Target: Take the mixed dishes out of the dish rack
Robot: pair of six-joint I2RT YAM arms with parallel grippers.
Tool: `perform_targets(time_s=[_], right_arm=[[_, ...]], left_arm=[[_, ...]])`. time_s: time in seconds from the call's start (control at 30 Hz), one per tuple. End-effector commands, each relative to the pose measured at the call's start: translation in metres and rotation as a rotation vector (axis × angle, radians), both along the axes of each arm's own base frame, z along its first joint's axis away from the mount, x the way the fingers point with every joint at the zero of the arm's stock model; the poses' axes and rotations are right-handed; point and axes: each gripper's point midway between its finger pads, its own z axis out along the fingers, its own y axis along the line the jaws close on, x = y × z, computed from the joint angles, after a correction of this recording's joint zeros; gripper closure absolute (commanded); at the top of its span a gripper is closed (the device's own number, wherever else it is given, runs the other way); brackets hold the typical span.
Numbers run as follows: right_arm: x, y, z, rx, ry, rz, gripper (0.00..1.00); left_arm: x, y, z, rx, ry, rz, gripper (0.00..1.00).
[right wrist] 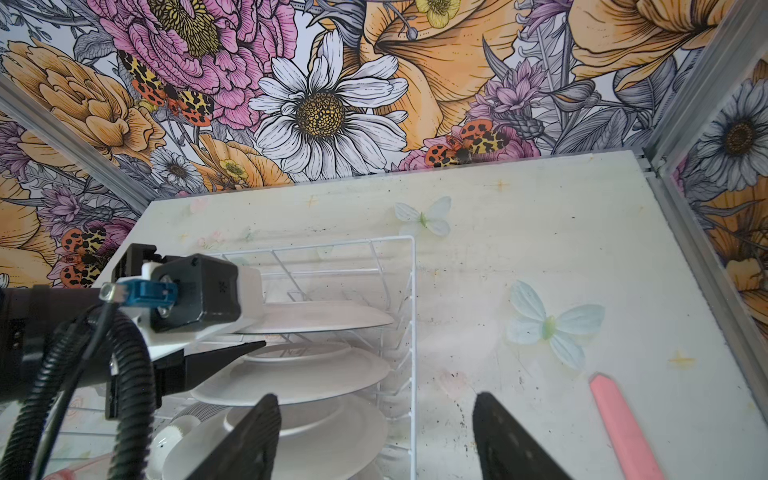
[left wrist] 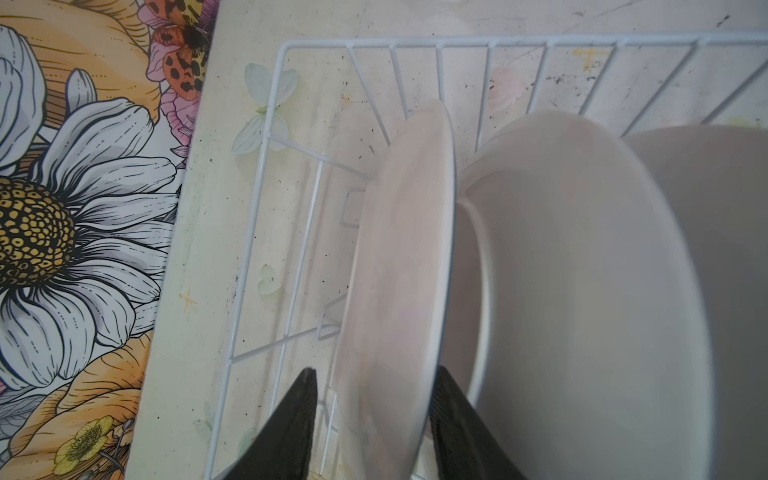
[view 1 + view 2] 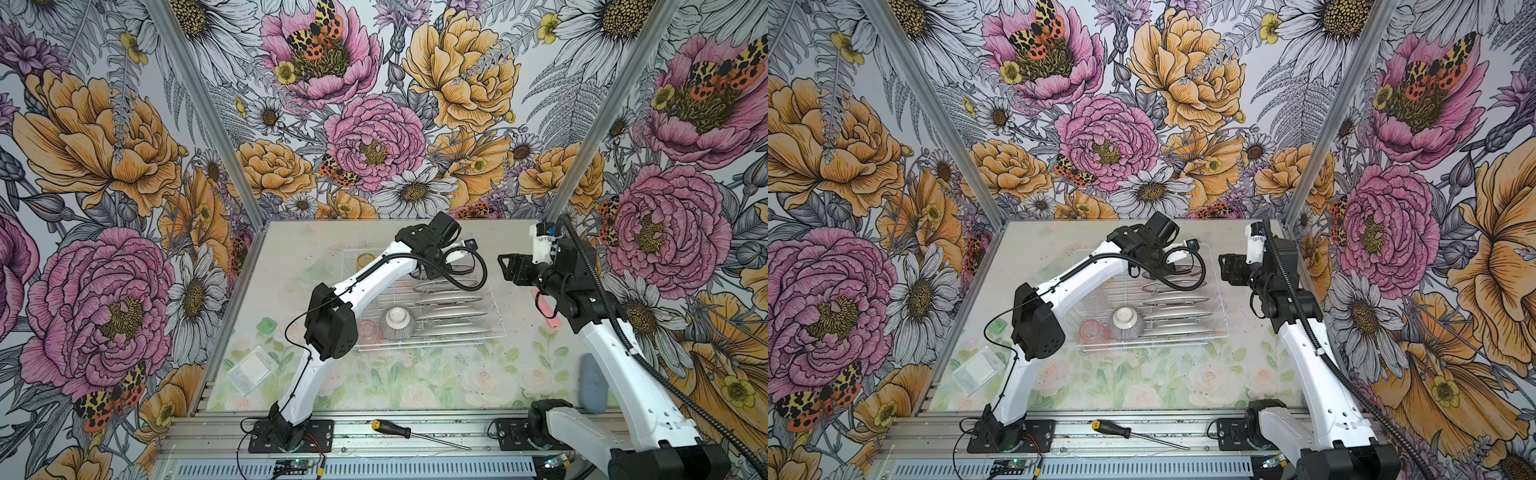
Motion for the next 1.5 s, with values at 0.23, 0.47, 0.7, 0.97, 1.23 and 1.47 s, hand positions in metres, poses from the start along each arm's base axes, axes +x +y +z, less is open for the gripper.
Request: perform_targets(time_s=[0.23, 0.47, 0.7, 0.97, 1.23, 1.47], right_arm=[[-0.001, -0.005, 0.0, -0.022, -0.01, -0.011, 0.25], [0.0, -0.006, -0.003, -0.022, 0.001, -0.011, 0.25], [0.002, -0.006, -0.007, -0.025, 0.009, -0.011, 0.25], [0.002, -0.006, -0.009, -0.022, 0.017, -0.01, 0.25], [0.0, -0.007, -0.009, -0.023, 0.013, -0.015, 0.25], [-0.002, -0.008, -0.008, -0.025, 0.007, -0.02, 0.25]], left_arm=[[0.016, 0.001, -0.004, -0.027, 0.011, 0.028, 0.63], [0.025, -0.001, 0.001, -0.034, -0.017, 0.039, 0.73], [0.029, -0.001, 0.004, -0.015, -0.05, 0.045, 0.83], [0.032, 0.001, 0.002, 0.037, -0.096, 0.055, 0.9], [0.039, 0.003, 0.006, 0.078, -0.164, 0.086, 1.0], [0.041, 0.004, 0.028, 0.032, -0.205, 0.114, 1.0]])
